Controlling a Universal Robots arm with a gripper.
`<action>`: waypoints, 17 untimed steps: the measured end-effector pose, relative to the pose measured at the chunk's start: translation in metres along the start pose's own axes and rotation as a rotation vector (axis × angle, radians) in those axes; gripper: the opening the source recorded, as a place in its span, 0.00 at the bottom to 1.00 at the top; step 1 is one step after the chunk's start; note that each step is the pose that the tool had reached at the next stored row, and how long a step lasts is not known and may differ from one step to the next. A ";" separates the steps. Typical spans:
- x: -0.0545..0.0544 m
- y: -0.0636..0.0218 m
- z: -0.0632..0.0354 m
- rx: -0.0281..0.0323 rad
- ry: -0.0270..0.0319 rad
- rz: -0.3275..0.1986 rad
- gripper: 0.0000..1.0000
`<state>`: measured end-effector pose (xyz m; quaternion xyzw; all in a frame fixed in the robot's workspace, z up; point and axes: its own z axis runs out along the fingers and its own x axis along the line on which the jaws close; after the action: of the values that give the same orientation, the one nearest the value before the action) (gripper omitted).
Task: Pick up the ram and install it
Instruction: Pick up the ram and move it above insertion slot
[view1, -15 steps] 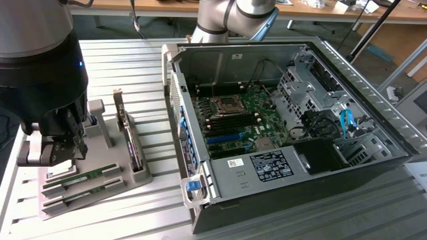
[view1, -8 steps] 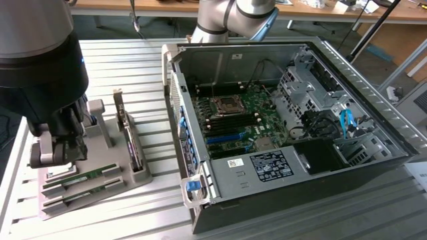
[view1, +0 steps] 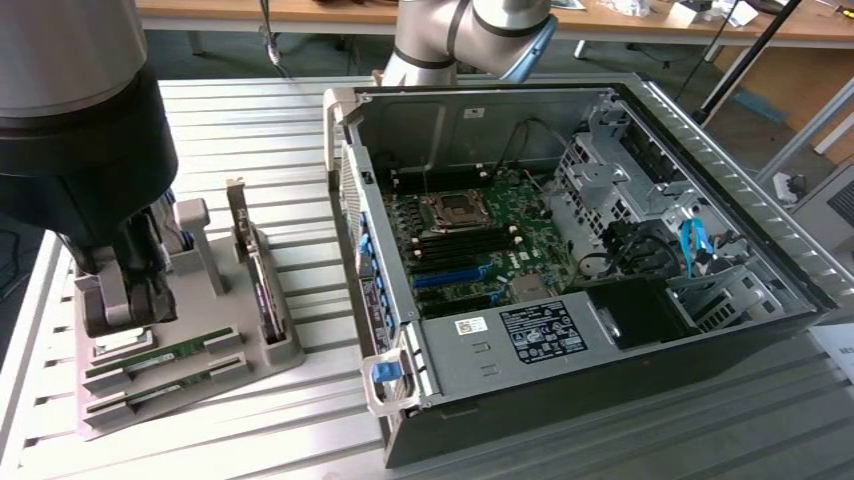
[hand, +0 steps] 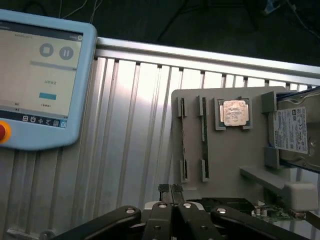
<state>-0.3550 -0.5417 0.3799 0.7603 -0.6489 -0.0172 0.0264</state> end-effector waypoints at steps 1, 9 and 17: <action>0.000 0.0000 0.0000 -0.0001 0.0001 0.000 0.11; 0.000 0.0004 0.0009 0.0716 0.0114 0.001 0.11; 0.002 0.0008 0.0009 0.0801 -0.0418 0.000 0.11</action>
<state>-0.3555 -0.5436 0.3791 0.7602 -0.6494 -0.0070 -0.0177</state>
